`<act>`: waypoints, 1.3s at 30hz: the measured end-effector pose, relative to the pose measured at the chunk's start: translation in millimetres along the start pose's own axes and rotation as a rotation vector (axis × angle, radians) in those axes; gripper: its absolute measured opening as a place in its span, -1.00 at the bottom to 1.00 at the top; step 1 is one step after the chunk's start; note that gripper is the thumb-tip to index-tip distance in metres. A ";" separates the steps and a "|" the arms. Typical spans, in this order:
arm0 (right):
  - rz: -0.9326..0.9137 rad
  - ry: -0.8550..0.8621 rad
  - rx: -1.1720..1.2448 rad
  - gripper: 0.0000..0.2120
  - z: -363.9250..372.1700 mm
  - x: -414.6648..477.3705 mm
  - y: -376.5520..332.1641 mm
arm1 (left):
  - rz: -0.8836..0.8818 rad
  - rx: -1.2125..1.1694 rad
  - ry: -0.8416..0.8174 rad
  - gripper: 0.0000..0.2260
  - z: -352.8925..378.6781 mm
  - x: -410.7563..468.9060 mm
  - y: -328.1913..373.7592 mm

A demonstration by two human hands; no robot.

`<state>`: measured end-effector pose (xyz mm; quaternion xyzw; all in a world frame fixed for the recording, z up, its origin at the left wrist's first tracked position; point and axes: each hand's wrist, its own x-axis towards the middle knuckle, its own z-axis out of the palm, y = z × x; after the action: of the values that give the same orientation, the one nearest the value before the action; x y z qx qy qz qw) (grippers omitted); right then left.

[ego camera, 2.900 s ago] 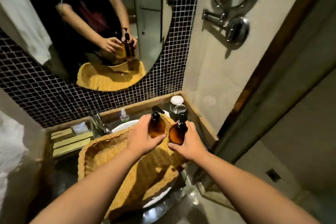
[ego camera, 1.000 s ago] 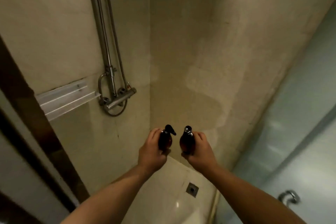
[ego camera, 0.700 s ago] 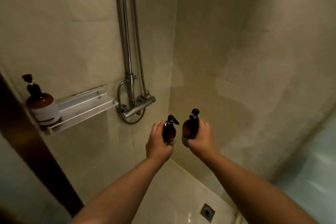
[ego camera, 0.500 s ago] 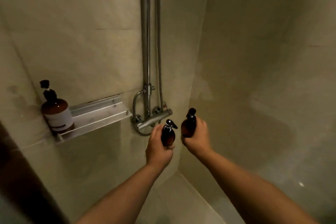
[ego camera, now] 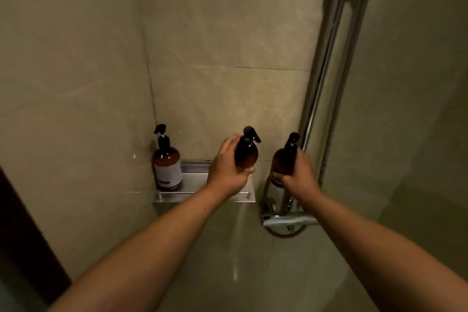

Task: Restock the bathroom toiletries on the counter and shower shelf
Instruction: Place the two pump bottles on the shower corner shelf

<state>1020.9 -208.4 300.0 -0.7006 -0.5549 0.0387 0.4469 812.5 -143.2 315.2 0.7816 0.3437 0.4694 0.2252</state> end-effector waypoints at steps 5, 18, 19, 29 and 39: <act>-0.136 -0.091 0.022 -0.23 22.4 43.7 -19.9 | -0.054 0.163 -0.009 -0.21 -43.8 28.9 -26.5; -0.211 -0.279 0.095 -0.34 77.9 43.8 -52.1 | -0.209 0.084 0.008 -0.33 -31.2 18.2 -54.5; -0.201 -0.295 0.100 -0.34 80.4 41.4 -50.8 | -0.210 0.088 0.008 -0.34 -29.8 17.3 -57.3; -0.149 -0.304 0.102 -0.07 106.2 23.1 -49.5 | -0.328 0.041 0.038 -0.28 -20.2 7.1 -76.3; -0.176 -0.202 -0.117 -0.05 121.7 2.6 -47.1 | -0.279 0.400 -0.043 -0.09 -11.0 -10.9 -69.5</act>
<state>919.9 -136.0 260.0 -0.6667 -0.6575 0.0373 0.3490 776.5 -105.0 267.1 0.7653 0.5296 0.3397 0.1361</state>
